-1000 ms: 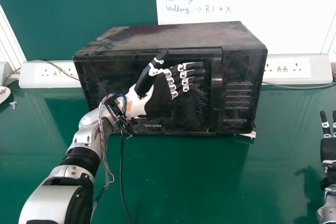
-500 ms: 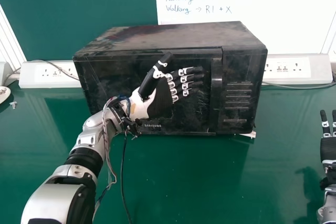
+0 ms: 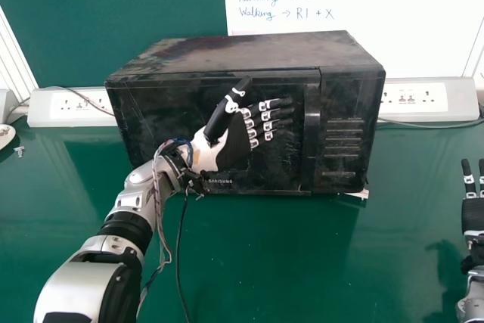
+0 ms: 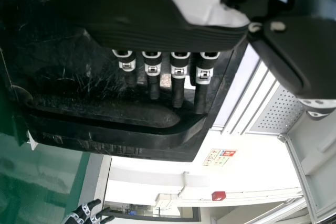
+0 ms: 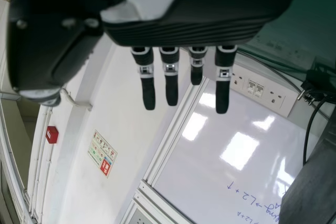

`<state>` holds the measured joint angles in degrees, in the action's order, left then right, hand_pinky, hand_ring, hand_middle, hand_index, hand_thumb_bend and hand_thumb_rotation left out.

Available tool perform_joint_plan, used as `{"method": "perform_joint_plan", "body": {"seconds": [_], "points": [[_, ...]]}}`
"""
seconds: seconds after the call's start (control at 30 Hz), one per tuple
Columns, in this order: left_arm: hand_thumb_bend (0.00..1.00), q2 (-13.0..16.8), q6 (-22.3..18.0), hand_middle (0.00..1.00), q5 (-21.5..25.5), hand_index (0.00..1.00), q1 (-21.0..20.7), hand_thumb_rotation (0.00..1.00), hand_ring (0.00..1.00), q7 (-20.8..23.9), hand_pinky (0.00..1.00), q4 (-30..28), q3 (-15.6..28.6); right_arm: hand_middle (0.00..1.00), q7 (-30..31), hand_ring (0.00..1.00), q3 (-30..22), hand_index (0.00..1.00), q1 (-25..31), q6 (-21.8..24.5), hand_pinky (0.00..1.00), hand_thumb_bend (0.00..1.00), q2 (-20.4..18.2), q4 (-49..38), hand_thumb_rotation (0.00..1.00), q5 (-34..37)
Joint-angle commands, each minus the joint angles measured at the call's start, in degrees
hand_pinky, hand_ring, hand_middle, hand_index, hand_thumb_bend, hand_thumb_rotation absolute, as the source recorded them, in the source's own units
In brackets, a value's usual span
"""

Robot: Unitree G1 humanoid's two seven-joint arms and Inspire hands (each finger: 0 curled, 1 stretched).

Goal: Open the door of oven

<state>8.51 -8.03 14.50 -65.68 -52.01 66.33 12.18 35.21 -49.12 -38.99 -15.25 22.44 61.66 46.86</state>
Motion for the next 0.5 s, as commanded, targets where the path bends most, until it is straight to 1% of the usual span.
{"method": "perform_joint_plan", "body": {"seconds": [0.0, 0.13, 0.33, 0.47], "points": [[0.85, -0.45, 0.53, 0.87, -0.64, 0.83, -1.0, 0.83, 0.82, 0.34, 0.68, 0.93, -0.45, 0.93, 0.08, 0.97, 0.05, 0.88, 0.36, -0.05, 0.88, 1.0, -0.49, -0.19, 0.91, 0.14], [0.86, -0.74, 0.73, 0.86, -1.08, 0.83, -1.1, 0.83, 0.79, 1.16, 0.65, 1.29, -0.55, 0.93, -0.19, 0.98, 0.08, 0.87, 0.35, -0.18, 0.89, 1.0, -0.69, -0.39, 0.91, 0.11], [0.86, -1.21, 1.12, 0.85, -1.55, 0.82, -1.56, 0.82, 0.79, 2.36, 0.63, 2.21, -0.54, 0.93, -1.06, 0.97, 0.14, 0.87, 0.23, -0.49, 0.87, 1.0, -0.59, -0.05, 0.93, -0.2], [0.86, -1.55, 1.01, 0.86, -1.47, 0.82, -1.89, 0.82, 0.79, 2.73, 0.62, 2.59, -0.36, 0.93, -0.49, 0.97, 0.09, 0.86, 0.23, -0.62, 0.89, 1.0, -0.56, 0.13, 0.93, -0.13]]}}
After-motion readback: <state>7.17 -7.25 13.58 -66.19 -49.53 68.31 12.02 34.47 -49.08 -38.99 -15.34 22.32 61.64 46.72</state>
